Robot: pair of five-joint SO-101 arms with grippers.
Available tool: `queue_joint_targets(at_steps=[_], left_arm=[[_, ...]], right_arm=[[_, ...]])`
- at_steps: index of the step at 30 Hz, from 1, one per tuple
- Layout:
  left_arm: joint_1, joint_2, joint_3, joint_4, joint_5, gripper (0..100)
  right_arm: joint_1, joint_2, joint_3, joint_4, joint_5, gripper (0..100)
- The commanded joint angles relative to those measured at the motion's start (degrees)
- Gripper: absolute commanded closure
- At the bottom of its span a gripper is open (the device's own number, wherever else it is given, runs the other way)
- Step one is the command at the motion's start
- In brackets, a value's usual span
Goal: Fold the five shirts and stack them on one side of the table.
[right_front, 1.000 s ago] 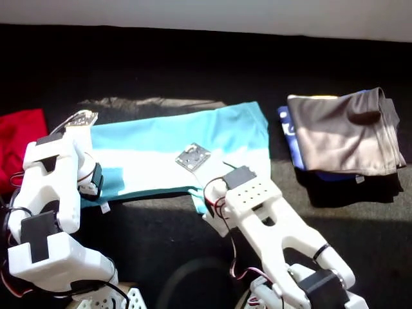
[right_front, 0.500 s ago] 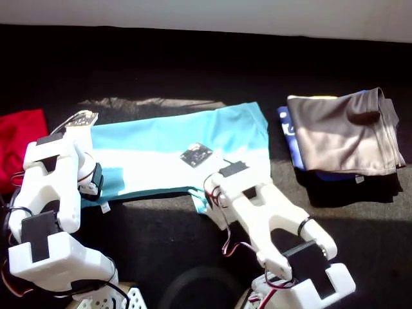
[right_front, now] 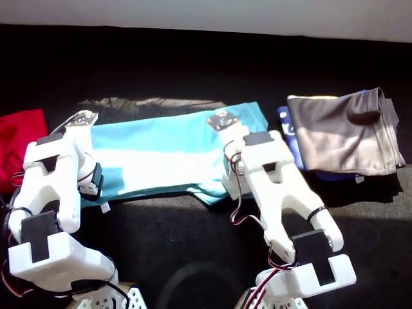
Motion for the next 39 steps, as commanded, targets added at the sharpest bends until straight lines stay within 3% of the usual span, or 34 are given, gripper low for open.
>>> queue_joint_targets(at_steps=[1,7,23,29,34,39], left_arm=[[-1.63,0.48,-0.84,-1.49,-0.35,99],[-1.63,0.48,-0.84,-1.49,-0.35,99],[-1.63,0.48,-0.84,-1.49,-0.35,99],[-1.63,0.48,-0.84,-1.49,-0.35,99],[-1.63,0.48,-0.84,-1.49,-0.35,99],[-1.63,0.4,-1.01,-1.41,-0.35,99]], right_arm=[[0.75,0.31,-11.38,3.56,0.09,99.2],[0.75,2.33,-23.25,3.65,2.37,99.1],[1.71,32.66,-50.68,4.62,2.99,98.9],[3.91,33.1,-61.14,11.56,-10.11,96.6],[4.18,33.01,-65.27,16.66,-12.92,84.7],[3.82,32.84,-67.38,22.73,-12.92,89.5]])
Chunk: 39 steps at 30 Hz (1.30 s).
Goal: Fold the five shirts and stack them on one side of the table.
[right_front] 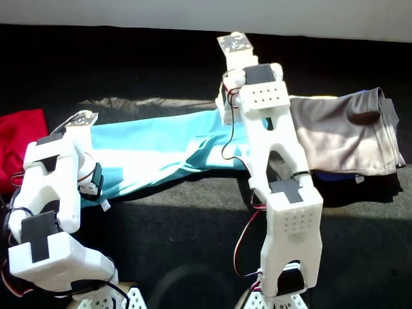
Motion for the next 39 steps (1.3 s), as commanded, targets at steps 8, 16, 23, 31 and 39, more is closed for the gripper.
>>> queue_joint_targets(at_steps=[8,16,23,31,39], left_arm=[[-1.8,-3.47,-1.98,-1.05,-0.26,99],[-2.07,-9.63,-2.15,-1.49,-0.26,99],[-3.3,-7.52,-5.58,-1.49,1.85,99],[-5.93,2.77,-15.52,-1.14,11.78,99],[-5.58,11.74,-27.21,5.45,17.58,88]], right_arm=[[-5.76,-0.13,-2.59,9.27,-0.35,96.1],[-13.67,-0.13,11.74,-1.01,-0.53,98.0],[-13.41,-0.13,14.29,-10.24,-0.62,98.0],[-13.32,1.54,14.37,-17.19,-0.53,98.0],[-8.66,-2.51,1.45,-1.45,0.26,98.0]])
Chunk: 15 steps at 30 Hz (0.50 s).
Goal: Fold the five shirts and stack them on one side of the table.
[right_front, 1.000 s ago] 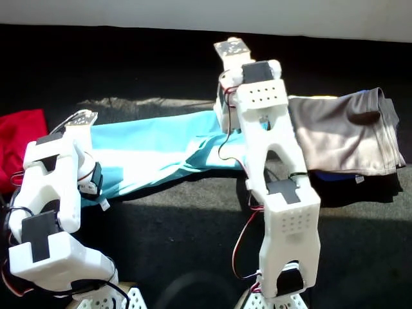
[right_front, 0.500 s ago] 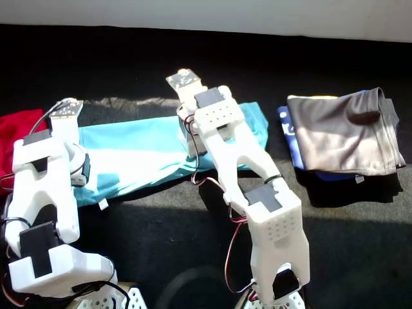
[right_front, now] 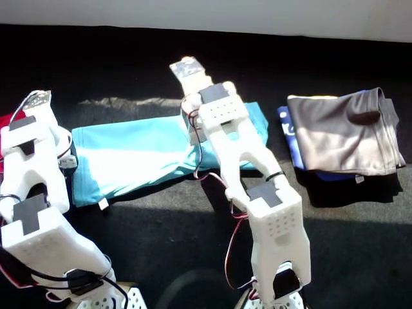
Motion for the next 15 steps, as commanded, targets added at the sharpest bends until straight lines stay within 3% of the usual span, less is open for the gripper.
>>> queue_joint_targets(at_steps=[1,8,15], left_arm=[[0.31,1.98,-6.37,4.13,1.14,86],[0.4,6.11,-14.29,10.55,1.14,84],[0.48,6.11,-26.68,23.03,1.14,84]], right_arm=[[2.68,-4.88,-7.78,7.43,2.2,98.0],[6.73,-6.55,-18.51,18.59,6.95,98.0],[8.13,-6.37,-19.91,19.03,6.95,98.0]])
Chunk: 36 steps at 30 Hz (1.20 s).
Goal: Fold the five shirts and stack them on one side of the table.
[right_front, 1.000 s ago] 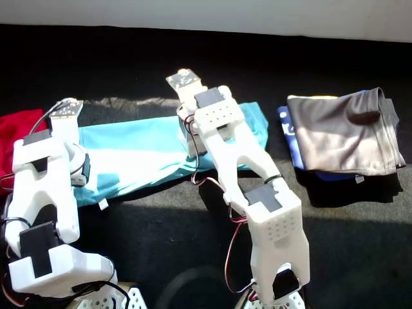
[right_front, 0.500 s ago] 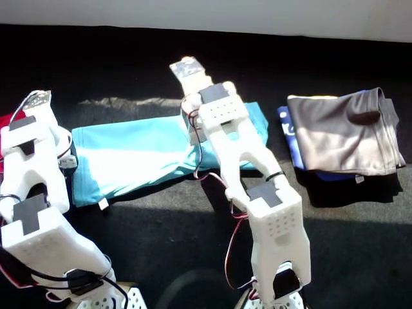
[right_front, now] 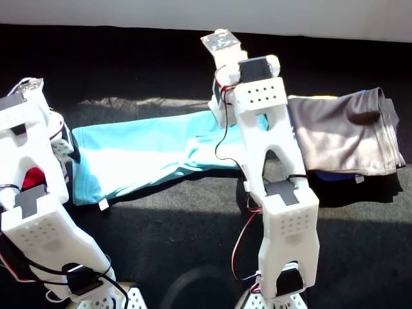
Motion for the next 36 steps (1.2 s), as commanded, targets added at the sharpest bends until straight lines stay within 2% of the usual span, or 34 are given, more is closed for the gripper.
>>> queue_joint_targets(at_steps=[1,4,10,20,29,31,33,36], left_arm=[[0.66,-0.31,-7.96,7.21,0.18,84],[1.19,0.4,-9.36,8.7,0.18,84],[1.71,7.96,-6.73,2.11,0.18,84],[6.29,18.51,-9.8,2.11,0.35,84],[6.46,18.86,-9.89,2.11,2.37,84],[5.23,18.95,-9.89,2.2,2.37,89],[3.21,18.95,-9.89,2.55,2.37,100],[0.4,18.77,-9.89,2.55,2.29,99]], right_arm=[[0.4,-3.91,-2.51,0.66,0.44,98.0],[0.31,-3.82,-2.51,0.66,0.44,98.0],[0.31,-3.91,-2.51,0.66,0.44,98.0],[0.31,-3.82,-2.51,0.66,0.53,98.0],[0.48,-4.44,-2.95,0.92,0.44,98.0],[0.57,-6.55,-2.59,0.92,0.44,98.0],[0.31,-9.98,-2.33,0.92,0.44,98.0],[0.31,-15.25,-0.57,0.92,0.44,98.0]])
